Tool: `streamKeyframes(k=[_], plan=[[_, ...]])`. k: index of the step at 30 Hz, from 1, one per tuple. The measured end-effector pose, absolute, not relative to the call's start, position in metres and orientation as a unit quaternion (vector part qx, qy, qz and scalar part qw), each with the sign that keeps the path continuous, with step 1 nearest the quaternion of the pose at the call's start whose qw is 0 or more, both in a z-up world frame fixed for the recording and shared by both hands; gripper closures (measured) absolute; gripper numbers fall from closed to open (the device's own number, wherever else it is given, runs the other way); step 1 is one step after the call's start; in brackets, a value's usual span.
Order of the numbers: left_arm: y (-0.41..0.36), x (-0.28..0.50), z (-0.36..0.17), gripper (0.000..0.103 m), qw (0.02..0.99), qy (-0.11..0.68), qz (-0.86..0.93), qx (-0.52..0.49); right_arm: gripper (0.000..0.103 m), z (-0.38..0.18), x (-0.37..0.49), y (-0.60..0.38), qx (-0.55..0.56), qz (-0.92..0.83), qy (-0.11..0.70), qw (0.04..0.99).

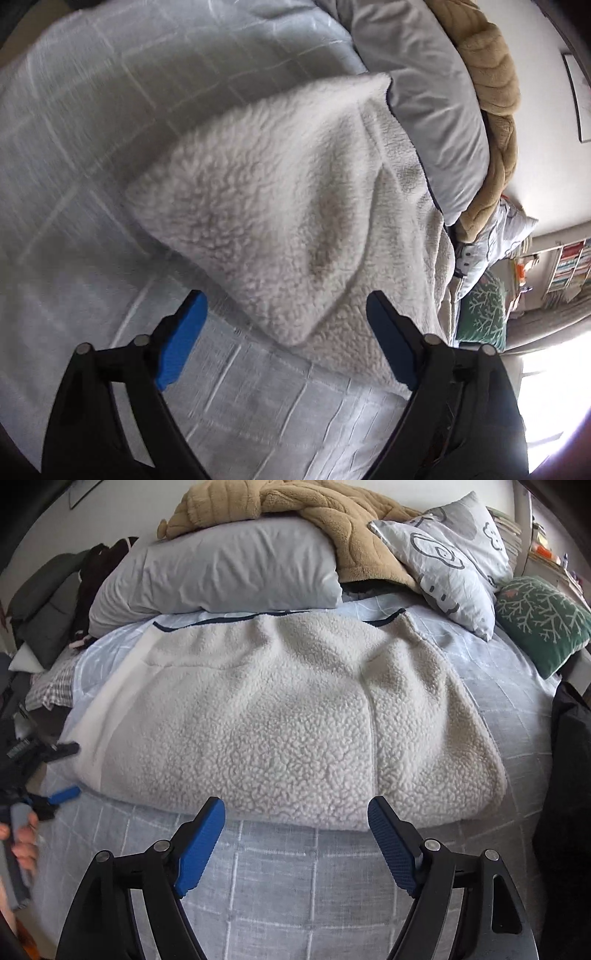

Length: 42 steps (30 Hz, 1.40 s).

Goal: Fold large clothes

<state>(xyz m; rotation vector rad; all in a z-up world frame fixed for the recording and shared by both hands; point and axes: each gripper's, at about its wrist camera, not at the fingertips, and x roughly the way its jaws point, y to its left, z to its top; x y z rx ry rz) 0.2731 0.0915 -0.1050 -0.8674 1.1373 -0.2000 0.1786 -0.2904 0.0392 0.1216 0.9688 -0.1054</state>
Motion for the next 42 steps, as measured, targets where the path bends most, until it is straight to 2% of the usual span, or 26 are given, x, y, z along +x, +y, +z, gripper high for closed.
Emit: streamKeyframes(k=[1,4,9,10,13,14,22,25,27,30,33,36,39,42], plan=[[0.090,0.276,-0.110,0.025,0.752,0.513,-0.093,-0.403,0.021,0.039,0.180,-0.290,0.060,-0.051,0.462,0.883],[0.089,0.283,-0.121,0.027,0.756,0.494,-0.090,-0.420,0.021,0.038,0.183,-0.289,0.051,-0.057,0.449,0.890],[0.103,0.285,-0.149,0.036,0.734,0.420,-0.094,-0.525,0.021,0.039,0.186,-0.281,0.044,-0.046,0.435,0.898],[0.104,0.285,-0.151,0.041,0.732,0.414,-0.092,-0.533,0.021,0.038,0.187,-0.279,0.044,-0.045,0.435,0.898],[0.105,0.281,-0.152,0.067,0.723,0.393,-0.087,-0.562,0.021,0.039,0.188,-0.275,0.048,-0.041,0.434,0.899],[0.105,0.278,-0.149,0.071,0.724,0.390,-0.080,-0.564,0.021,0.039,0.189,-0.274,0.048,-0.040,0.433,0.899],[0.113,0.239,-0.057,0.074,0.789,0.346,-0.078,-0.502,0.024,0.058,0.181,-0.272,0.051,-0.030,0.402,0.914],[0.134,0.222,-0.041,0.074,0.808,0.331,-0.062,-0.483,0.038,0.066,0.180,-0.263,0.056,-0.001,0.389,0.920],[0.144,0.216,-0.032,0.074,0.821,0.326,-0.061,-0.465,0.054,0.067,0.182,-0.251,0.070,0.036,0.388,0.918],[0.140,0.206,-0.020,0.074,0.837,0.317,-0.074,-0.440,0.070,0.059,0.189,-0.231,0.094,0.095,0.399,0.907],[0.128,0.200,-0.004,0.074,0.857,0.295,-0.093,-0.412,0.082,0.043,0.201,-0.202,0.094,0.139,0.416,0.894],[0.105,0.198,0.012,0.075,0.871,0.285,-0.127,-0.379,0.083,0.011,0.221,-0.185,0.103,0.131,0.465,0.869],[0.067,0.196,0.024,0.075,0.883,0.291,-0.160,-0.332,0.083,-0.026,0.240,-0.188,0.164,0.132,0.518,0.829],[0.025,0.190,0.040,0.075,0.895,0.287,-0.192,-0.281,0.084,-0.044,0.244,-0.188,0.177,0.135,0.524,0.822]])
